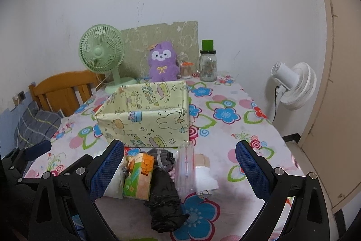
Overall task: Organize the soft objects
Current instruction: 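Grasp the white folded cloth with the left tool while the right tool grasps the orange-green box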
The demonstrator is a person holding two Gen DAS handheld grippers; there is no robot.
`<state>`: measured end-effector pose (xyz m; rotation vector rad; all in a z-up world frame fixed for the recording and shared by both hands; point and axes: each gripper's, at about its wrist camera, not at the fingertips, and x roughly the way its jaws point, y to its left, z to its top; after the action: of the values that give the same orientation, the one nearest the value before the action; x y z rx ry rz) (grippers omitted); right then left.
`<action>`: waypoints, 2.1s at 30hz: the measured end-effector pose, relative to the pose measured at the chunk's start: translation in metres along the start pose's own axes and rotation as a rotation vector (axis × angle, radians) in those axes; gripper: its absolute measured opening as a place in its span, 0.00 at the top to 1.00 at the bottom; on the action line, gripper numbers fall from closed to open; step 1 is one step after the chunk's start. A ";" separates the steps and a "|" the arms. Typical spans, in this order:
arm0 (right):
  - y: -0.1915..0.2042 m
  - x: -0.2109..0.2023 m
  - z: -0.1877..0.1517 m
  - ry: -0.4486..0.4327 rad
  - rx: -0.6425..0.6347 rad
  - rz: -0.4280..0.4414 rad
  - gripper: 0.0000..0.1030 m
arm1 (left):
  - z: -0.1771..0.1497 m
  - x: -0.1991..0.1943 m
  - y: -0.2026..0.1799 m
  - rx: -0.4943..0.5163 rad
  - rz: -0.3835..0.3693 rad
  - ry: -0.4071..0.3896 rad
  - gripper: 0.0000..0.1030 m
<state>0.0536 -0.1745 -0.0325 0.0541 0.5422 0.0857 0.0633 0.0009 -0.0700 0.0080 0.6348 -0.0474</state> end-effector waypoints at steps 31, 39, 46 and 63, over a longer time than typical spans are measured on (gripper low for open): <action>0.030 0.083 -0.022 0.214 -0.057 0.083 0.18 | -0.019 0.072 0.007 -0.017 -0.035 0.185 0.04; 0.033 0.099 -0.029 0.284 -0.031 0.136 0.38 | -0.022 0.082 0.008 -0.021 -0.046 0.207 0.04; 0.039 0.106 -0.033 0.320 -0.033 0.188 0.68 | -0.024 0.086 0.007 -0.018 -0.055 0.217 0.04; 0.046 0.101 -0.032 0.300 -0.048 0.194 0.75 | -0.024 0.082 0.002 -0.024 -0.138 0.219 0.50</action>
<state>0.1201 -0.1183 -0.1078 0.0471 0.8334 0.2988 0.1154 0.0002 -0.1381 -0.0541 0.8538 -0.1740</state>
